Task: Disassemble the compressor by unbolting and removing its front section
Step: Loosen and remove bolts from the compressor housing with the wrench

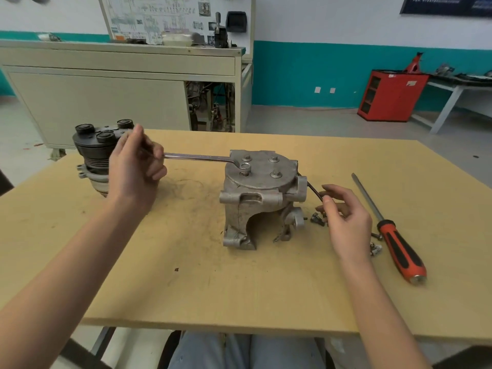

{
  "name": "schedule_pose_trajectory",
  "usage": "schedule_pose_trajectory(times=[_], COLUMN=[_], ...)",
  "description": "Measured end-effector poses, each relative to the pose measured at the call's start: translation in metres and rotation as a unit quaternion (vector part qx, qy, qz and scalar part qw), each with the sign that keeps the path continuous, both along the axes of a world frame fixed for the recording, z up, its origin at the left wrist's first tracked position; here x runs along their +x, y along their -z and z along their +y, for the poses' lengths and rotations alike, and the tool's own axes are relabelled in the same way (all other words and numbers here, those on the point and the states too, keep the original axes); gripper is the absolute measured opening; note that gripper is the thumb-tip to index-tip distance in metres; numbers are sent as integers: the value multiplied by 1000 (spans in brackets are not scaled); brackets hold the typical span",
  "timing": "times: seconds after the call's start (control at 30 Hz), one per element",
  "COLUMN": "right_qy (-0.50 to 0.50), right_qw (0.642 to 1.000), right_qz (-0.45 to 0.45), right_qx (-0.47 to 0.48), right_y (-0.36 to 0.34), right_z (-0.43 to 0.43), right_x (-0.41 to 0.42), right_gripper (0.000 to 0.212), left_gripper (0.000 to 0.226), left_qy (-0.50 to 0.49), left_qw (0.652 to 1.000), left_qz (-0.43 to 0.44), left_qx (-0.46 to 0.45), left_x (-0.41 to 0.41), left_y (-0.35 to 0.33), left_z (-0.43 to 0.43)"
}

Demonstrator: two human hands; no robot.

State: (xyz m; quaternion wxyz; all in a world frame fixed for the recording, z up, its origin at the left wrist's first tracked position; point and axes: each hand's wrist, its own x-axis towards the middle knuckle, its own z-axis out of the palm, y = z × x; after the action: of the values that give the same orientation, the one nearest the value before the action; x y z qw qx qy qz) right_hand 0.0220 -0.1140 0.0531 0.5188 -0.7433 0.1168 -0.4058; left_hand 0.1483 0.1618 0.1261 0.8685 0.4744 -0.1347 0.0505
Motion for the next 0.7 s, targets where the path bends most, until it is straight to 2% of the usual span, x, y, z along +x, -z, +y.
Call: schedule_pose_trajectory(times=[0.1, 0.17, 0.2, 0.27, 0.37, 0.47, 0.53, 0.57, 0.6, 0.7], right_qy=[-5, -6, -6, -4, -9, -11, 2, 9, 18, 14], right_qw=[1000, 1000, 1000, 1000, 1000, 1000, 1000, 999, 998, 999], right_qz=[1, 3, 4, 7, 3, -3, 26, 45, 58, 29], right_qx=[-1, -2, -2, 0, 4, 22, 18, 7, -1, 29], right_y=[0, 0, 0, 1, 2, 1, 1, 2, 3, 1], right_z=[1, 1, 1, 1, -1, -2, -4, -5, -5, -3], right_x=[0, 0, 0, 0, 0, 0, 1, 1, 1, 0], right_gripper=[26, 26, 27, 26, 24, 25, 33, 32, 26, 15], left_gripper=[36, 38, 38, 41, 42, 34, 31, 31, 33, 47], left_qy=[-38, -54, -59, -59, -80, -94, -97, -79, -46, 25], left_qw=[996, 980, 961, 887, 720, 592, 477, 433, 420, 438], left_qz=[-75, -161, -214, -334, -495, -565, -589, -584, -564, -506], left_qx=[27, 105, 166, 312, 479, 567, 645, 682, 709, 742], left_x=[-38, -69, -84, -112, -139, -145, -143, -138, -130, -88], left_y=[3, 1, -2, -7, -20, -34, -48, -54, -61, -77], left_z=[3, 2, 0, -9, -37, -77, -114, -136, -158, -218])
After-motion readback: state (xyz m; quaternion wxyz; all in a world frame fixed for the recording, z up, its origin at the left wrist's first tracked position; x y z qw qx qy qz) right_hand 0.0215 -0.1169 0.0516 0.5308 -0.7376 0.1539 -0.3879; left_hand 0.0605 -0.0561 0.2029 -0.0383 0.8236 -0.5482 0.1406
